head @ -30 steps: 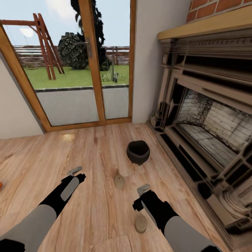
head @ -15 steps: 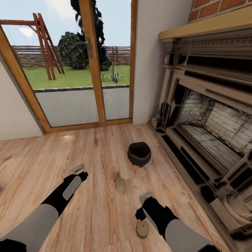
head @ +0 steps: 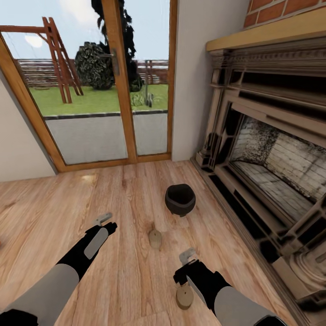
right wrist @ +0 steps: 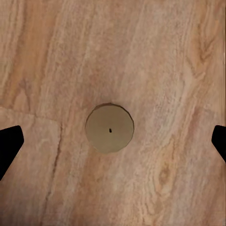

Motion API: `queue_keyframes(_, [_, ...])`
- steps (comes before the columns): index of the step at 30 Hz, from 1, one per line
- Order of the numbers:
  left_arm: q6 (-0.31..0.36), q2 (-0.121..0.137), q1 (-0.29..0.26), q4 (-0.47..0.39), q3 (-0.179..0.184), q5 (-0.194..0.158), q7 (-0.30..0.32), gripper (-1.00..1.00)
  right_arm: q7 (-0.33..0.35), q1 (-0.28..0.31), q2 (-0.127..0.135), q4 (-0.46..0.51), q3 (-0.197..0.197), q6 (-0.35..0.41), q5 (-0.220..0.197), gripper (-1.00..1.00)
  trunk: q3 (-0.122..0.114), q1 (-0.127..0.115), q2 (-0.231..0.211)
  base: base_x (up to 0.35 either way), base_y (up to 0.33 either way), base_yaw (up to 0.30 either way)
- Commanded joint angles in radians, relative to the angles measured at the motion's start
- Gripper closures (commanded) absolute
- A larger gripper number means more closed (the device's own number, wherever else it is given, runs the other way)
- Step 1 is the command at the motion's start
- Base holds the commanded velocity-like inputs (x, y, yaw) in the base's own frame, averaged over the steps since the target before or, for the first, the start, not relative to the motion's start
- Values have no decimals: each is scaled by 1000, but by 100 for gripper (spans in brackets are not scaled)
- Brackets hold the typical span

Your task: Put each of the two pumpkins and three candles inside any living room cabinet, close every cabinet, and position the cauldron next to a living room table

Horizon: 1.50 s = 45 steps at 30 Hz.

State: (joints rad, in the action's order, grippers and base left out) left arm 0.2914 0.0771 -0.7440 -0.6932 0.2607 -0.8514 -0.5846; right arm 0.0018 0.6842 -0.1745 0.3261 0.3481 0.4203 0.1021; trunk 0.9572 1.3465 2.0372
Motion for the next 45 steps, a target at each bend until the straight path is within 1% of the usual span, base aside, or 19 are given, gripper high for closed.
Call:
queue_keyframes(1, [0,0,0,0,0,0,1,-100,-1,0,0,0,0,-15,0,-100,0,0,0,177,0,0])
queue_keyframes(4, [0,0,0,0,0,0,1,-100,-2,0,0,-1,0,-35,1,-100,0,0,0,264,0,0])
queue_keyframes(9, [0,-2,0,-1,0,0,2,-100,-2,-1,0,-8,0,-44,1,-100,0,0,0,322,0,0])
queue_keyframes(12, [-1,-8,0,-1,0,0,2,-100,-2,-1,0,-20,0,-46,1,-100,0,0,0,284,0,0])
queue_keyframes(13, [-1,-15,0,-1,0,0,2,-100,-1,-1,0,-27,0,-47,1,-100,0,0,0,87,0,0])
queue_keyframes(15, [-1,-18,0,0,0,0,2,-100,1,-1,0,-30,0,-47,1,-100,0,0,0,46,0,0])
queue_keyframes(24, [0,-21,0,1,0,0,2,-100,6,-2,0,-32,1,-47,1,-100,0,0,0,6,0,0])
queue_keyframes(26, [0,-22,0,1,0,0,1,-100,25,-10,0,-32,1,-47,1,-100,0,0,0,0,0,0])
queue_keyframes(28, [0,-22,0,1,0,0,1,-100,63,-15,0,-32,2,-46,1,-100,0,0,0,0,0,0])
queue_keyframes(30, [0,-22,0,1,0,0,1,-100,82,-16,0,-32,4,-46,2,-100,0,0,0,0,0,0])
queue_keyframes(39, [-1,-22,0,2,0,0,2,-100,90,-17,0,-35,6,-45,2,-100,0,0,0,0,0,0])
queue_keyframes(45, [0,-22,0,1,0,0,2,-100,87,-17,0,-35,6,-43,2,-100,19,23,42,0,0,0])
